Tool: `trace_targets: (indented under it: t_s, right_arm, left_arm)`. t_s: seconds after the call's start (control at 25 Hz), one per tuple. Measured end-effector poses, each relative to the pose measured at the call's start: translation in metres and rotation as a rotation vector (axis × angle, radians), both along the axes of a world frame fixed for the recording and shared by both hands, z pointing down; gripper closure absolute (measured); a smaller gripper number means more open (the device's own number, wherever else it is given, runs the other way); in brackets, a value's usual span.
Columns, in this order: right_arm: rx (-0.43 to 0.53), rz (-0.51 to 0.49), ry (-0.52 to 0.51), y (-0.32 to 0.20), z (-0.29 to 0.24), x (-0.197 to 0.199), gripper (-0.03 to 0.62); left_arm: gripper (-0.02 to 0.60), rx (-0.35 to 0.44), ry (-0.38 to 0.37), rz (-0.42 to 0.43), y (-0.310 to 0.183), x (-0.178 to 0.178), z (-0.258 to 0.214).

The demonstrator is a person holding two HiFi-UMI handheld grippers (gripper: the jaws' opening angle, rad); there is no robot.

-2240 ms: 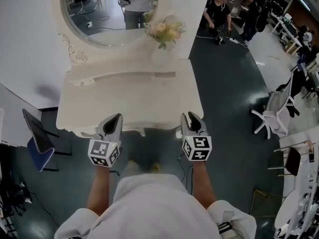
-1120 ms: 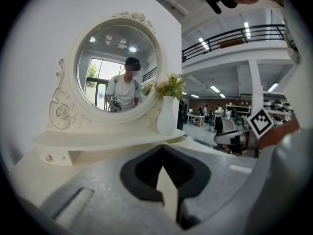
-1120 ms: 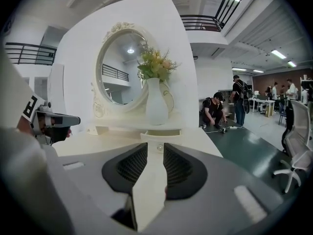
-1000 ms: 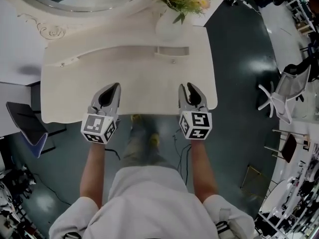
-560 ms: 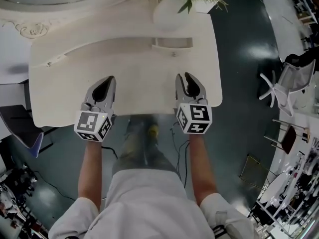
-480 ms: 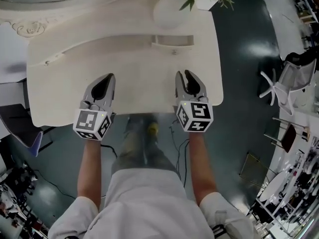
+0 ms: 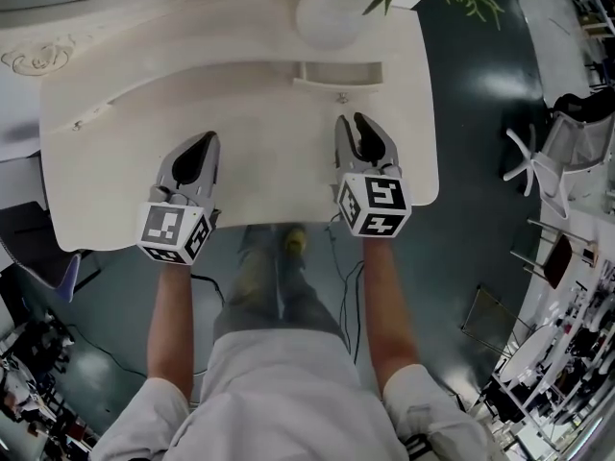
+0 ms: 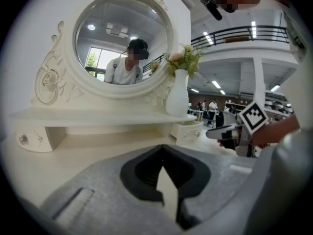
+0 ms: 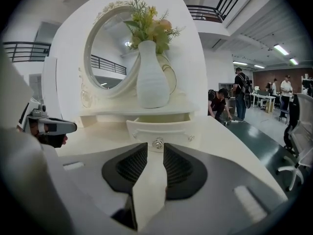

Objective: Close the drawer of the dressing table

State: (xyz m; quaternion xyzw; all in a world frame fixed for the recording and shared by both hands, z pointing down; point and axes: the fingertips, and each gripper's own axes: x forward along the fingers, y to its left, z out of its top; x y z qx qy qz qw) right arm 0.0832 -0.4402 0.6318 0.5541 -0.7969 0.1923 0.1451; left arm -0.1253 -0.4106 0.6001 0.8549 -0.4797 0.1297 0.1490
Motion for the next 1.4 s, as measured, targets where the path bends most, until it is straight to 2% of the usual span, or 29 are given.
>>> trace_targets:
  t_s: [0.84, 1.12, 1.4]
  right_arm:
    - [-0.014, 0.027, 0.069, -0.04, 0.015, -0.011, 0.503]
    - [-0.026, 0.062, 0.04, -0.052, 0.018, -0.005, 0.503]
    - [-0.025, 0.057, 0.031, -0.061, 0.017, -0.004, 0.503]
  left_arm:
    - [0.583, -0.029, 0.02, 0.034, -0.005, 0.007, 0.011]
    - [0.583, -0.032, 0.026, 0.03, -0.008, 0.003, 0.014]
    - [0.583, -0.033, 0.032, 0.039, -0.009, 0.009, 0.013]
